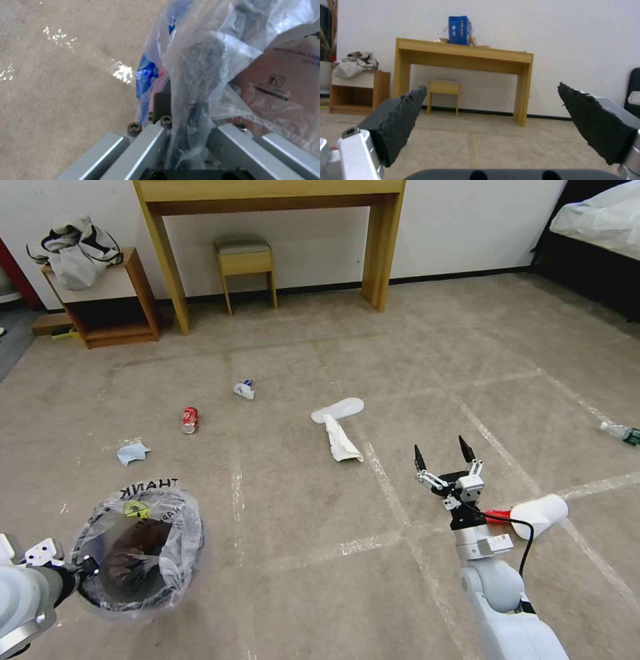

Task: Pick up the trash bin and place the garbage on the floor into it.

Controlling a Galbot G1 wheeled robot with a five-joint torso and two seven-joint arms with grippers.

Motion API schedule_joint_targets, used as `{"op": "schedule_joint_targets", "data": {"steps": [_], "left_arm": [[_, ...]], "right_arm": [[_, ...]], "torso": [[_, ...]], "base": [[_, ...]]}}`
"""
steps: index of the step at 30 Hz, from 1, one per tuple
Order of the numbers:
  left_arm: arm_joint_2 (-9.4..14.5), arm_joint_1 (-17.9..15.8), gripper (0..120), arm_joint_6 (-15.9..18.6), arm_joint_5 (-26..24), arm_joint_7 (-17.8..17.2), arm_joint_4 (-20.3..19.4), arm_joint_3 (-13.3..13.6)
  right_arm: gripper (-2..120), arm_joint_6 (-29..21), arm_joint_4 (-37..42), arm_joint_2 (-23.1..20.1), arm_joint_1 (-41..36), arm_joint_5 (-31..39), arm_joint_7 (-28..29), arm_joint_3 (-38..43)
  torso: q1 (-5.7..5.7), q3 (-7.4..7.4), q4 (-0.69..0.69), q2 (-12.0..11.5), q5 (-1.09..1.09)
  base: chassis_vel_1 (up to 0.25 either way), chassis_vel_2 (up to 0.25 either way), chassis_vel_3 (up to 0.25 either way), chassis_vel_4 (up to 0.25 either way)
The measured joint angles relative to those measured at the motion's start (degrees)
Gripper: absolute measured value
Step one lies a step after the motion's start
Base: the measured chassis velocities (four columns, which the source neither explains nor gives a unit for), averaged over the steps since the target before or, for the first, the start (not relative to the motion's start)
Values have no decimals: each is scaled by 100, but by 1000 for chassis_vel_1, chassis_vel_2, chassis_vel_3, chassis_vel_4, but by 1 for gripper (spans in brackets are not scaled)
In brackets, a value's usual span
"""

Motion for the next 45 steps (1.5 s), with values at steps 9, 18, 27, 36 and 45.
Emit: {"op": "schedule_joint_targets", "data": {"steps": [9,18,27,36,45], "left_arm": [[1,-11,0,-2,26,23,43,7],[2,-49,0,2,60,30,98,40],[11,-105,0,-2,49,29,130,81],[-4,-113,0,-5,55,25,146,105],[-14,-117,0,-10,63,24,152,106]], "right_arm": [[100,-14,-4,-5,4,5,3,1],[100,-20,-57,-12,32,13,3,-8],[100,-20,-75,-21,45,21,-2,-9],[100,-16,-100,-17,62,21,-15,-12],[100,-15,-113,-6,69,6,-17,-26]], "torso": [[0,0,-1,0,0],[0,0,0,0,0],[0,0,-1,0,1],[-1,0,0,0,0],[0,0,-1,0,1]], "base": [[-102,97,117,-102],[-87,99,86,-100],[-108,97,113,-102],[-99,108,95,-107],[-114,109,109,-112]]}}
